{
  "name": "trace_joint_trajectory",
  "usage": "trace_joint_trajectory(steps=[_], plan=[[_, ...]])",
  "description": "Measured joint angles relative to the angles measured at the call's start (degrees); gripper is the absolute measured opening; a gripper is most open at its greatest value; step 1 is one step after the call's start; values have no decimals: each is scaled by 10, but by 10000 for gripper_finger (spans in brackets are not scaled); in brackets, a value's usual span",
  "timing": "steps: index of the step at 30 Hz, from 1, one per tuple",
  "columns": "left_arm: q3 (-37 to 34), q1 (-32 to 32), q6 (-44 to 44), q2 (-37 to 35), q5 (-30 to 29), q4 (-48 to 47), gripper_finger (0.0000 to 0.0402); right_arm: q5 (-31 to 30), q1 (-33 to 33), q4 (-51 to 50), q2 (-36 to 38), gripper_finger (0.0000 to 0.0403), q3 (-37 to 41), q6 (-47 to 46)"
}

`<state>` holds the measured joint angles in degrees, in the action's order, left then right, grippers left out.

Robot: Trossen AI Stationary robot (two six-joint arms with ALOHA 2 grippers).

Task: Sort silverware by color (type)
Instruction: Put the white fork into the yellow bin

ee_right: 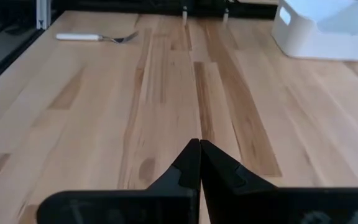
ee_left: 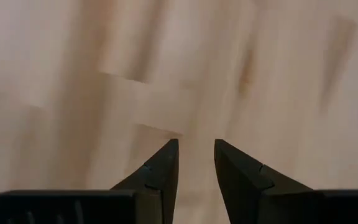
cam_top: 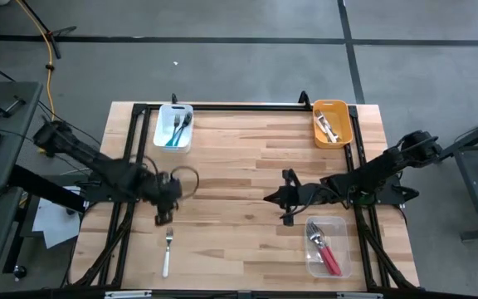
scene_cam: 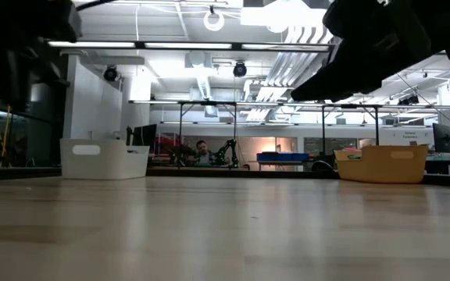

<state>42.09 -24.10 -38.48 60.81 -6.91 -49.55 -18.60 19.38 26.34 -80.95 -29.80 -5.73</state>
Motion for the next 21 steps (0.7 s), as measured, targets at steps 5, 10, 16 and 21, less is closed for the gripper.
trace_joint_trajectory(steps=[5, 10, 16, 21], plan=[[0, -72, -49, 58, 39, 30, 100, 0, 2, 4, 0, 0, 2, -19], [-1, -103, -74, 121, 73, 32, 132, 4, 5, 18, 0, 0, 0, -18], [-1, -105, -29, 183, 108, 60, 177, 4, 5, 19, 0, 0, -1, -18], [-1, -95, 1, 195, 115, 80, 192, 12, 5, 18, 0, 0, -1, -18]])
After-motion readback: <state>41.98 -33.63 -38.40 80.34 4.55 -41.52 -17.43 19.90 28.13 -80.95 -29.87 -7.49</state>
